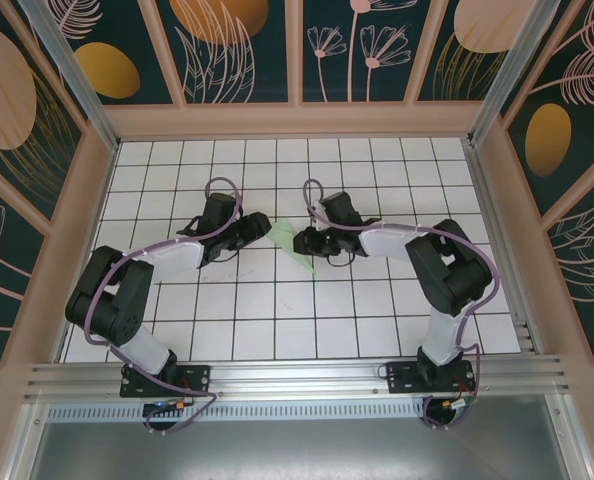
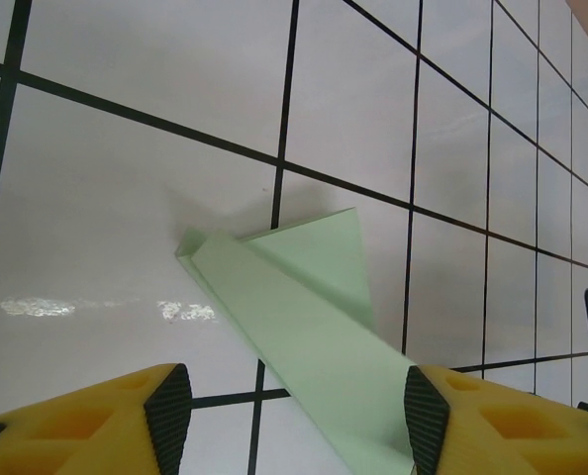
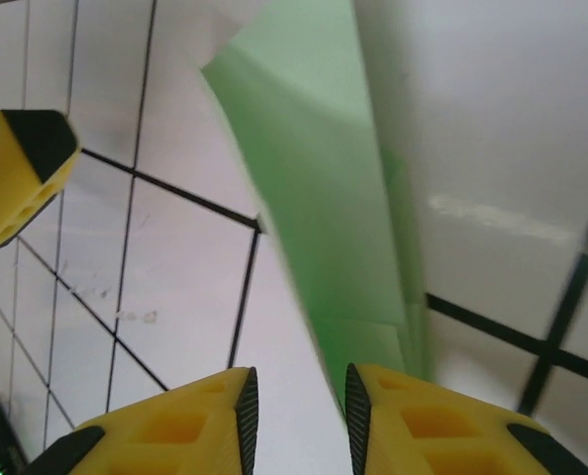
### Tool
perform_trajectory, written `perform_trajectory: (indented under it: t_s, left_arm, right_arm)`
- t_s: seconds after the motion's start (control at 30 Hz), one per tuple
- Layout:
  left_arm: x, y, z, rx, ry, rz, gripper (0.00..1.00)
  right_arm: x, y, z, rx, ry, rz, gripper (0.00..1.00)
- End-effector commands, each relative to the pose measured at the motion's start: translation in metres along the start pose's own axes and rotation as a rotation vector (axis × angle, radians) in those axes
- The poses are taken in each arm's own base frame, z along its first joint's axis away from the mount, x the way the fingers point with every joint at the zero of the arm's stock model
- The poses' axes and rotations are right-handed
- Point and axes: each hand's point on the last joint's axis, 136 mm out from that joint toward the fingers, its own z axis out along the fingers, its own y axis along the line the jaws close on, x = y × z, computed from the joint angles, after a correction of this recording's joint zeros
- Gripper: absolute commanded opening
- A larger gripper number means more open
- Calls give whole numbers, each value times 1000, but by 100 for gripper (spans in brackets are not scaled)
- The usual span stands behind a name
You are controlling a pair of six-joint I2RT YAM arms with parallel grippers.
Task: Fold a paper plane with a square sheet of paper (pick it up from the middle)
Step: Move a paper plane to the center of the table.
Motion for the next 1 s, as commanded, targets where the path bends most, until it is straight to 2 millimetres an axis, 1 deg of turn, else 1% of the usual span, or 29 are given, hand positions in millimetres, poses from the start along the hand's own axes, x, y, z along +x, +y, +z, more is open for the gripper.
perform_trajectory:
  t_s: [0.0,0.17,0.33,0.43,0.5,0.73,0.9,0.97]
  left_arm:
    - [4,-5,-3,31,16,-27,62]
    - [15,-12,-4,93,57,-62,63]
    - [29,-13,-6,135,93,-86,63]
    - [38,-14,-6,155,116,-89,63]
    - [41,-14,-5,155,126,-89,63]
    - [48,-11,1,152,155,-88,61]
    - [52,-8,7,142,182,-86,61]
    - [51,-10,8,147,180,-84,61]
  right_arm:
    - [7,19,6,-59,54,-55,31]
    - [16,25,12,-65,83,-81,29]
    - [22,22,19,-41,102,-92,29]
    - [26,27,23,-37,109,-120,29]
    - [26,27,26,-19,113,-131,29]
    - [29,25,33,46,117,-184,31]
    - [28,23,34,78,107,-214,28]
    - [28,25,32,81,102,-226,28]
